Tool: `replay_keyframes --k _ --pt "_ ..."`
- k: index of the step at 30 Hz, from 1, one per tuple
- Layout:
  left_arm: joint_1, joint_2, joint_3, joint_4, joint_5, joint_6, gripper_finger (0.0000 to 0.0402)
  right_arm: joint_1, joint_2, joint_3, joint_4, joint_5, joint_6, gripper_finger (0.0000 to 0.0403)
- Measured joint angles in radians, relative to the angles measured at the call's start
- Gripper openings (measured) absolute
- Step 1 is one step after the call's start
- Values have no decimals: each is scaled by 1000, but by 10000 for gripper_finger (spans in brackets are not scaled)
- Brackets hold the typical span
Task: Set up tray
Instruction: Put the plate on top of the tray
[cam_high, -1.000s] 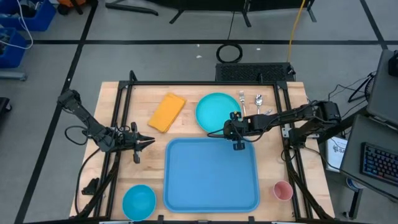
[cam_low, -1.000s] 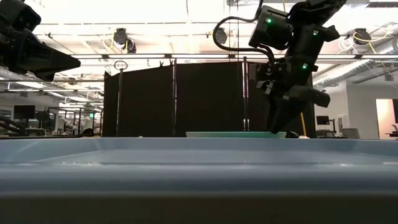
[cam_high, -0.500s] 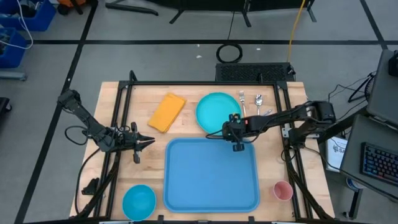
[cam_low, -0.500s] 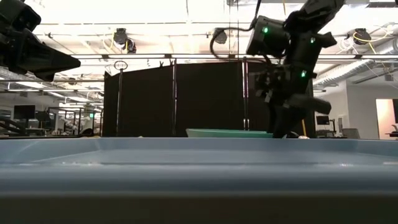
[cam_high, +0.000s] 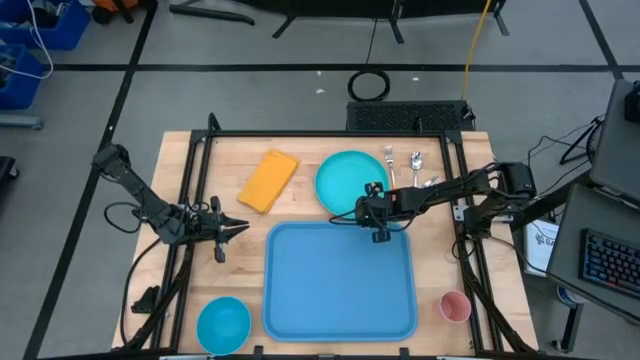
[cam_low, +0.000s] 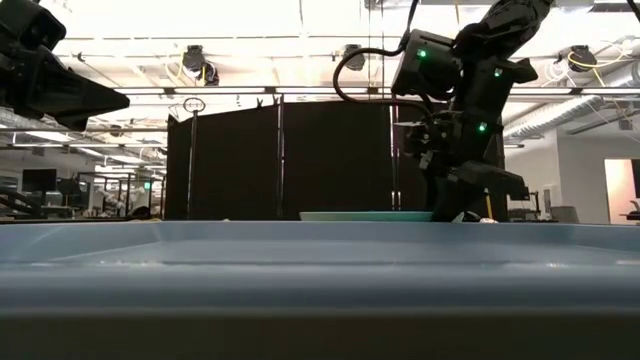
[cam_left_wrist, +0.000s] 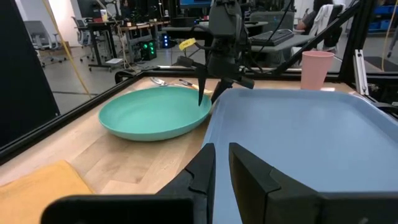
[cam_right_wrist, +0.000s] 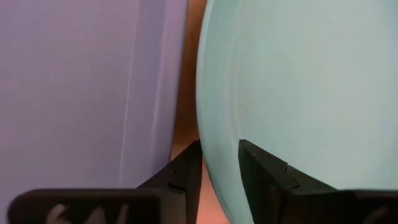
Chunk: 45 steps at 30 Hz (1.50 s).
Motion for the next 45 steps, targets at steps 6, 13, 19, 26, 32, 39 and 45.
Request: replay_keyframes --k 6,13,19,26,32,39,45 --pt "0 0 0 0 0 0 51 1 0 0 1 44 -13 10" --pt "0 0 0 0 0 0 51 1 -1 0 6 124 -7 3" --pt "0 0 0 0 0 0 51 22 0 0 6 161 -6 2" --pt "0 0 0 0 0 0 51 72 -58 0 1 187 9 1" --pt "0 0 0 0 0 0 51 137 -144 1 -1 183 58 1" --pt "0 0 0 0 0 0 51 246 -161 79 -42 178 119 1" --pt "0 0 0 1 0 0 51 338 -140 203 -59 153 181 0"
